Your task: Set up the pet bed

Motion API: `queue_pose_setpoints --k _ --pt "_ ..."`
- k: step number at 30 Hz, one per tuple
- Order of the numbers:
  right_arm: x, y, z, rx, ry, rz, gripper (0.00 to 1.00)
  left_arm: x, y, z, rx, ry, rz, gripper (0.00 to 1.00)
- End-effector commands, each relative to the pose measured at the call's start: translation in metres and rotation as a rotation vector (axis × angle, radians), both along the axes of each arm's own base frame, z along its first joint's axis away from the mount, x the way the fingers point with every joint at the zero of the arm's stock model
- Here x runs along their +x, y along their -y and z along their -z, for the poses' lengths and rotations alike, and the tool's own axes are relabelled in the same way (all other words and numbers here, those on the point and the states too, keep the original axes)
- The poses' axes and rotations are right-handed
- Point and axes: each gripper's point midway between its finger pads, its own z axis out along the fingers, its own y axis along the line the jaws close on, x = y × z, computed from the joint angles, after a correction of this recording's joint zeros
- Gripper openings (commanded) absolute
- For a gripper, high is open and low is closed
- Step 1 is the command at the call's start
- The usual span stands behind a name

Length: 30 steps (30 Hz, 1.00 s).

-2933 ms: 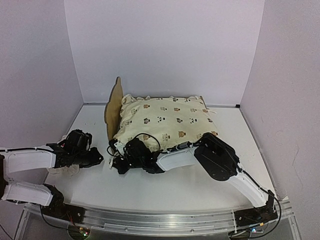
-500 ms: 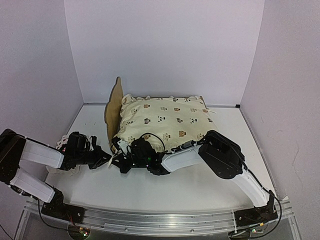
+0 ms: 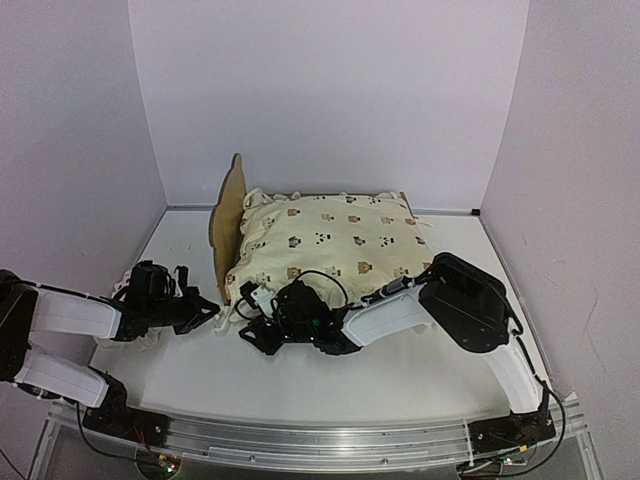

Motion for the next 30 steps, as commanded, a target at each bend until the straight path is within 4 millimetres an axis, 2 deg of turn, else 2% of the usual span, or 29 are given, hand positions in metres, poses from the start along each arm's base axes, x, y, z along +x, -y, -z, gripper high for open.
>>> queue_pose_setpoints --k 1,5,10,16,21,27,30 --pt "0.004 0.022 -0.043 -0.030 0.104 0.044 0.37 0.000 -0.005 -0.001 0.027 0.015 -0.006 0.00" --pt "0.006 0.039 -0.033 -0.103 0.136 0.069 0.41 -0.001 -0.004 0.000 0.027 0.011 -0.005 0.00" --pt "0.022 0.043 -0.020 -0.175 0.152 0.091 0.45 0.000 -0.004 -0.002 0.032 0.015 -0.001 0.00" --pt "0.042 0.031 -0.008 -0.187 0.105 0.076 0.46 0.000 -0.004 -0.002 0.039 0.012 0.002 0.00" --pt "0.048 0.012 0.000 -0.169 0.100 0.030 0.49 0.001 -0.003 -0.001 0.040 0.007 0.007 0.00" --pt "0.045 -0.007 0.006 -0.162 0.149 -0.072 0.54 0.003 -0.003 -0.001 0.061 -0.002 0.017 0.00" --pt "0.041 -0.007 0.005 -0.162 0.153 -0.099 0.54 0.004 -0.006 -0.006 0.099 -0.006 0.025 0.00"
